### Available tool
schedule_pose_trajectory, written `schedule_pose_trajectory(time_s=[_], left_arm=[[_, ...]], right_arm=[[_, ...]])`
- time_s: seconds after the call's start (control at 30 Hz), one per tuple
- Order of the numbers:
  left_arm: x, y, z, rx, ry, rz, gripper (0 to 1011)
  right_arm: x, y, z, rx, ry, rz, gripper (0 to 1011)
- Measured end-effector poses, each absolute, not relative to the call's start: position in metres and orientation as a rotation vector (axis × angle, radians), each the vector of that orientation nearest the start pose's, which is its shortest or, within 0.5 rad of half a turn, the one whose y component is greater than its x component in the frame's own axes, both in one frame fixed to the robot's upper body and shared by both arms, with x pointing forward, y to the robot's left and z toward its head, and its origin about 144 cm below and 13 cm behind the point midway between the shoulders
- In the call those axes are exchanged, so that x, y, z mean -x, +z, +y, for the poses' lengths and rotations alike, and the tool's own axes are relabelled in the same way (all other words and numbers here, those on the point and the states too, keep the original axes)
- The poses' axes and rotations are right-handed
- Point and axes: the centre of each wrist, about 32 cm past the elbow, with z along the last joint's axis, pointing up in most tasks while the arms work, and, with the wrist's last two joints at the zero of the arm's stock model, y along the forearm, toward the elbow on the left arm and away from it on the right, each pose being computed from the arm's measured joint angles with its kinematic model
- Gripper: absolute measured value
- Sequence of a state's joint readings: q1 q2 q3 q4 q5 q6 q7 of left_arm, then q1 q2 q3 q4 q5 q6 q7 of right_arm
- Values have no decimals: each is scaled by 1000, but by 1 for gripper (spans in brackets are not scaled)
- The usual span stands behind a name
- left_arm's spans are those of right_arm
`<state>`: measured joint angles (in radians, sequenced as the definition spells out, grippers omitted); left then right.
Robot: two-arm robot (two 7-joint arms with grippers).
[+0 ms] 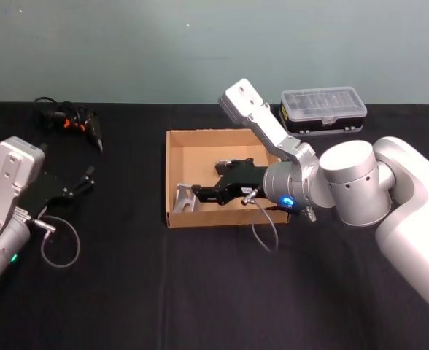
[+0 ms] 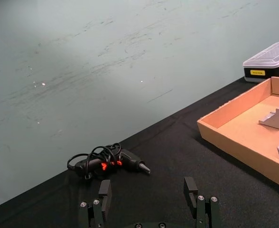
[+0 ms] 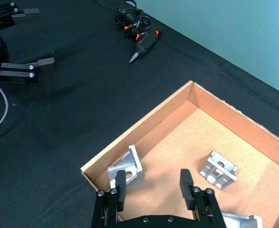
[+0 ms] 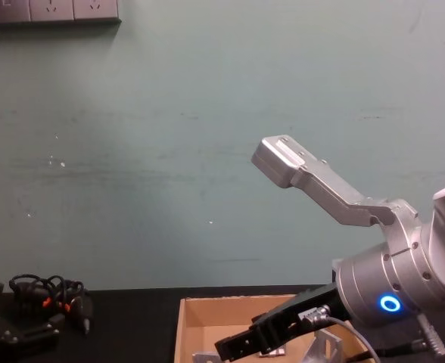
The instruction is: Use one hand to pick up the angle iron from the table and place it into the box.
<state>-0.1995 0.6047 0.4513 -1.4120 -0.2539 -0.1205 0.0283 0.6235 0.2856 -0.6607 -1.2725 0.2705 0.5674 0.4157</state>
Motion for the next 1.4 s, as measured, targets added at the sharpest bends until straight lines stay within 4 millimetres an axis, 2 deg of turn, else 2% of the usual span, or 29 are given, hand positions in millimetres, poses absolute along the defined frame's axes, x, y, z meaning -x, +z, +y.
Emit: schedule_pose_trajectory(time_s=[0.03, 0.07, 0.17, 0.2, 0.37, 0.8, 1.07, 1.4], left_arm=[[-489, 1140, 310, -305, 1248, -285, 1000], [-489, 1140, 310, -304, 1248, -285, 1000], [-489, 1140, 310, -304, 1248, -285, 1000], [-489, 1140, 310, -304, 1248, -285, 1000], [-489, 1140, 310, -304, 1248, -285, 1000], [-489, 1140, 310, -305, 1248, -285, 1000], [-489, 1140, 310, -304, 1248, -285, 1000], [-489, 1140, 310, -304, 1248, -285, 1000]], right_arm=[[-582, 1230, -156, 565, -731, 119, 720], [-582, 1230, -156, 565, -731, 119, 785], [-582, 1230, -156, 565, -731, 119, 840], [-582, 1230, -156, 565, -730, 119, 893], [-582, 1230, -156, 564, -730, 119, 998], [-555, 1227, -186, 455, -818, 80, 1003], [-527, 1200, -206, 272, -996, -17, 1003], [-513, 1166, -219, 168, -1150, -80, 1003]])
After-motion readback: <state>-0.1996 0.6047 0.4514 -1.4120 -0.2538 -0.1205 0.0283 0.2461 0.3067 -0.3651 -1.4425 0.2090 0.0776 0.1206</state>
